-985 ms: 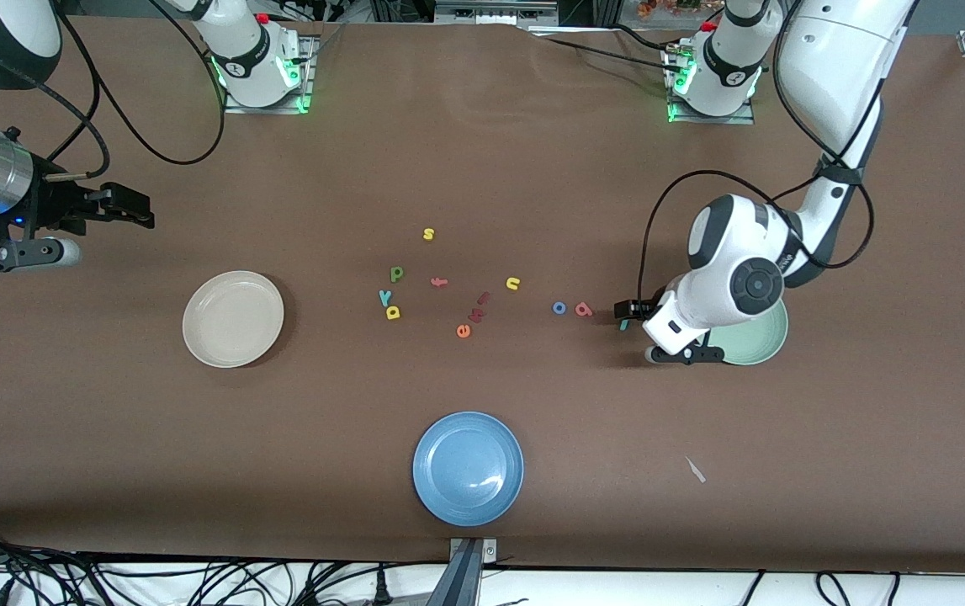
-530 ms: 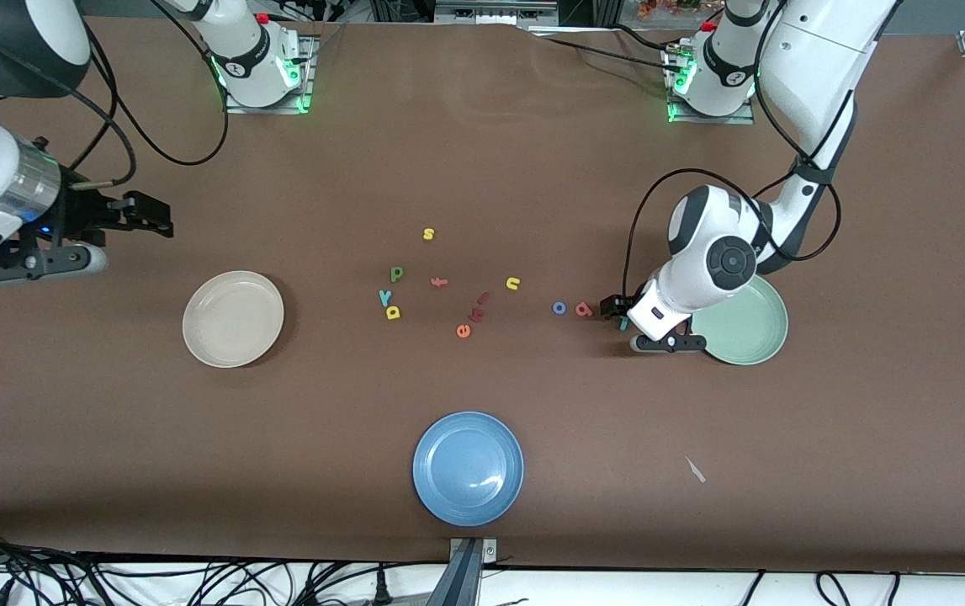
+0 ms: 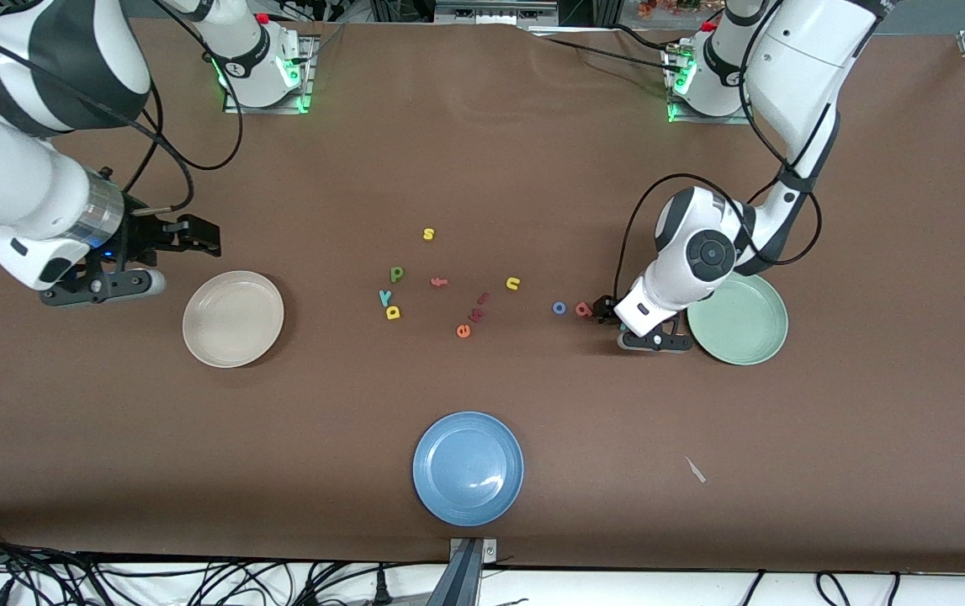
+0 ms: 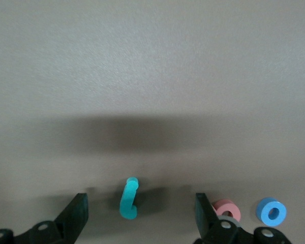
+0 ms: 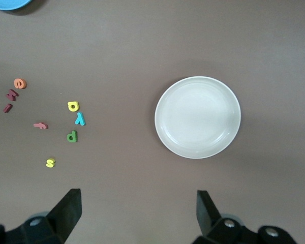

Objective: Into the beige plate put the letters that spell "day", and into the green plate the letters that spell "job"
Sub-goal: 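Grasp the cyan l with the left gripper while the right gripper reaches out, then place the cyan l on the green plate while the right gripper reaches letters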

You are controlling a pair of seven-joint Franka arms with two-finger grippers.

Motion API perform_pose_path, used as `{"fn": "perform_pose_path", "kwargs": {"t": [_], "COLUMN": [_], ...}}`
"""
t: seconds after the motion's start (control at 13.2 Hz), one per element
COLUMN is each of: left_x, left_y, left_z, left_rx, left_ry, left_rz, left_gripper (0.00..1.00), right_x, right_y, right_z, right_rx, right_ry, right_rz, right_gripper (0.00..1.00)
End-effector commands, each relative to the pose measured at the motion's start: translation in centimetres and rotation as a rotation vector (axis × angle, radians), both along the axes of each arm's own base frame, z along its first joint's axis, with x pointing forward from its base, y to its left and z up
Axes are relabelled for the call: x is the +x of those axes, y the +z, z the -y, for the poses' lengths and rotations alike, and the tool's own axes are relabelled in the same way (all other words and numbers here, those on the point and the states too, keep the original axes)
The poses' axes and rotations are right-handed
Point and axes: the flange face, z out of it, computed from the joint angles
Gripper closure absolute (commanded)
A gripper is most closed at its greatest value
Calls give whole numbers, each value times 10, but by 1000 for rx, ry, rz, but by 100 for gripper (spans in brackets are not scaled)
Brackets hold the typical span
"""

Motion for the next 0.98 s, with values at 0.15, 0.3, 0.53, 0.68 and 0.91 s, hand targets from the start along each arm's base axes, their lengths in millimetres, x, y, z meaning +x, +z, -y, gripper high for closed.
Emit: {"fn": "perform_pose_path", "kwargs": {"t": [0.15, 0.3, 0.53, 0.68, 0.91], "left_x": [-1, -1, -2, -2, -2], "left_y": [-3, -3, -6, -6, -6], "left_z": [0, 3, 6, 6, 6], "left_rx": [15, 22, 67, 67, 68], "left_ry": [-24, -43, -94, -93, -91], "left_rz": [20, 27, 46, 49, 49], "left_gripper": [22, 25, 27, 34, 55], "right_x": [-2, -2, -7, -8, -18], "right_y": [-7, -14, -23, -40, -75], "right_z": [-30, -39, -72, -89, -108], "right_rx": [14, 4, -10, -26, -17], "right_ry": [21, 19, 48, 22, 25], "right_rz": [0, -3, -4, -11, 2], "right_gripper": [0, 0, 0, 0, 0]}}
